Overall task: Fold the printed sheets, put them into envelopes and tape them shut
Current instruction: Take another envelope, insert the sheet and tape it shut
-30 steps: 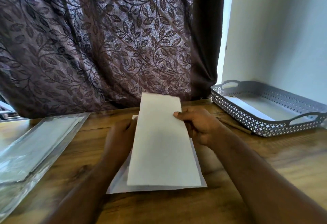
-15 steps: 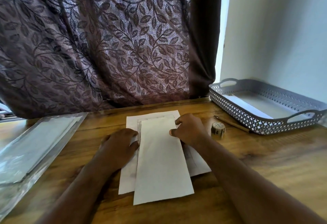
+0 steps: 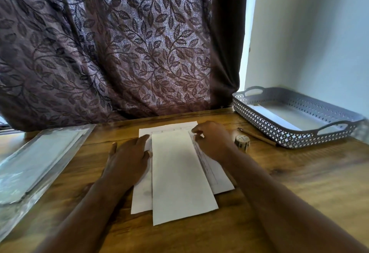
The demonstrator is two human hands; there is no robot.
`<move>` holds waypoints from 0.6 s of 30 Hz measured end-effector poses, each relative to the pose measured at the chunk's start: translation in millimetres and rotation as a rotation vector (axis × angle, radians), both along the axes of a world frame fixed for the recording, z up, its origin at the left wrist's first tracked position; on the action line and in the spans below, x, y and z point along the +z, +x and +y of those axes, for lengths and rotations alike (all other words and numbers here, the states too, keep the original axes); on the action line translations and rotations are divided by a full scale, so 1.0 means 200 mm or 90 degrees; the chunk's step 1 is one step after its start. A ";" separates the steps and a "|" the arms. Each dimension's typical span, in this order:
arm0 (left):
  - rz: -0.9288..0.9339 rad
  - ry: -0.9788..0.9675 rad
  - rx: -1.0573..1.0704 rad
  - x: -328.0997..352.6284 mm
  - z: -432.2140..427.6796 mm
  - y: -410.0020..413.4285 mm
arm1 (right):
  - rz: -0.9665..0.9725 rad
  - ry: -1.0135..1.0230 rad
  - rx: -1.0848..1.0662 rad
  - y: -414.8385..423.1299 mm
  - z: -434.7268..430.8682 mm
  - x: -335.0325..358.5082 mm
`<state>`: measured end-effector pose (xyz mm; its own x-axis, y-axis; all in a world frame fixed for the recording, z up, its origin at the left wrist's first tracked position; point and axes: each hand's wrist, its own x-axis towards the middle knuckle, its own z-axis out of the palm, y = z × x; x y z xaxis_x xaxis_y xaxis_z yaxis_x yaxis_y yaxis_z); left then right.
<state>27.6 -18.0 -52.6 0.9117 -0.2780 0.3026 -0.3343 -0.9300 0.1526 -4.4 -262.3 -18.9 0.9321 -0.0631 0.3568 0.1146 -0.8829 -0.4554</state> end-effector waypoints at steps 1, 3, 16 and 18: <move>-0.013 -0.008 -0.006 0.00 -0.01 -0.01 | -0.015 -0.005 -0.001 -0.02 -0.04 0.03; -0.028 -0.011 -0.020 0.01 -0.02 -0.02 | -0.038 0.004 -0.028 -0.06 -0.17 0.08; -0.077 -0.039 -0.073 -0.04 -0.03 0.02 | 0.077 -0.114 0.024 -0.25 -0.62 0.00; -0.075 -0.049 -0.081 -0.03 -0.03 0.02 | 0.088 -0.131 0.000 -0.23 -0.61 -0.02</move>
